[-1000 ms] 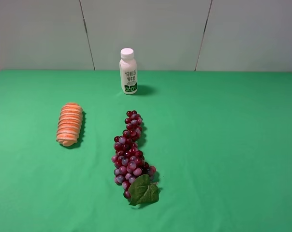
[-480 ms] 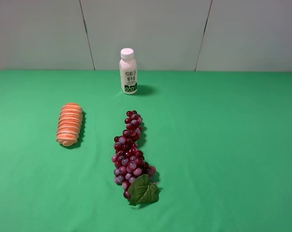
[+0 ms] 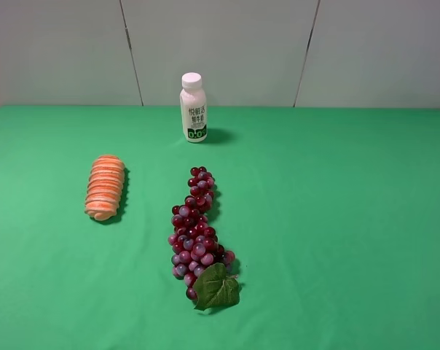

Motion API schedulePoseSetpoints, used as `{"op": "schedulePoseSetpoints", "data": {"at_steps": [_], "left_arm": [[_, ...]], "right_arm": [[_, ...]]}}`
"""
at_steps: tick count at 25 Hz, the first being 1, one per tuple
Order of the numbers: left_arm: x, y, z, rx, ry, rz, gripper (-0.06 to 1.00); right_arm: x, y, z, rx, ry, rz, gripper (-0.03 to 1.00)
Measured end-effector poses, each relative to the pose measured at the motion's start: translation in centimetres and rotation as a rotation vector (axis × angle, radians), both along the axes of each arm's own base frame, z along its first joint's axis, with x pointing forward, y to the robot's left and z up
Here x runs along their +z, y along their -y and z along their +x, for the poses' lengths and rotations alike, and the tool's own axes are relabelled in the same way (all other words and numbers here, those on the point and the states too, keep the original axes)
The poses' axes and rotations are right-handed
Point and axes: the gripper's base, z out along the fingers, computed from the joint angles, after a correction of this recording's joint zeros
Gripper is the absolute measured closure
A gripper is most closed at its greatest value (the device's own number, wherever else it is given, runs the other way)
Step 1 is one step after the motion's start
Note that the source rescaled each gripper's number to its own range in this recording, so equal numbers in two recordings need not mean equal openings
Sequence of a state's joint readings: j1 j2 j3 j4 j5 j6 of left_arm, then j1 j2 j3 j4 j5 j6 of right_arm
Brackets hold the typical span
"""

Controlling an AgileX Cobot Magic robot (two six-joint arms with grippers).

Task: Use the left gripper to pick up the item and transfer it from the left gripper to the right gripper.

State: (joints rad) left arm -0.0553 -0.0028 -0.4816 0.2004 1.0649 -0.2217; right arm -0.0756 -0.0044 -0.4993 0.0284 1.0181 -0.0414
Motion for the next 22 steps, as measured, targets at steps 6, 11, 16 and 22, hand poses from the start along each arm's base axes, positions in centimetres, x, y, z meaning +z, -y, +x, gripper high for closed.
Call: {"op": "schedulePoseSetpoints", "data": {"at_steps": [6, 11, 16, 22], "left_arm": [[0.0, 0.0, 0.0, 0.000, -0.001, 0.000, -0.06], [1.3, 0.2, 0.1, -0.012, -0.040, -0.026, -0.06], [3.5, 0.4, 2.2, -0.009, -0.143, -0.022, -0.06], [4.3, 0.6, 6.6, -0.007, -0.336, -0.011, -0.04]], "right_arm": [[0.0, 0.0, 0.0, 0.000, 0.000, 0.000, -0.03], [0.0, 0.0, 0.0, 0.000, 0.000, 0.000, -0.03], [0.0, 0.0, 0.0, 0.000, 0.000, 0.000, -0.03], [0.0, 0.0, 0.0, 0.000, 0.000, 0.000, -0.03]]}}
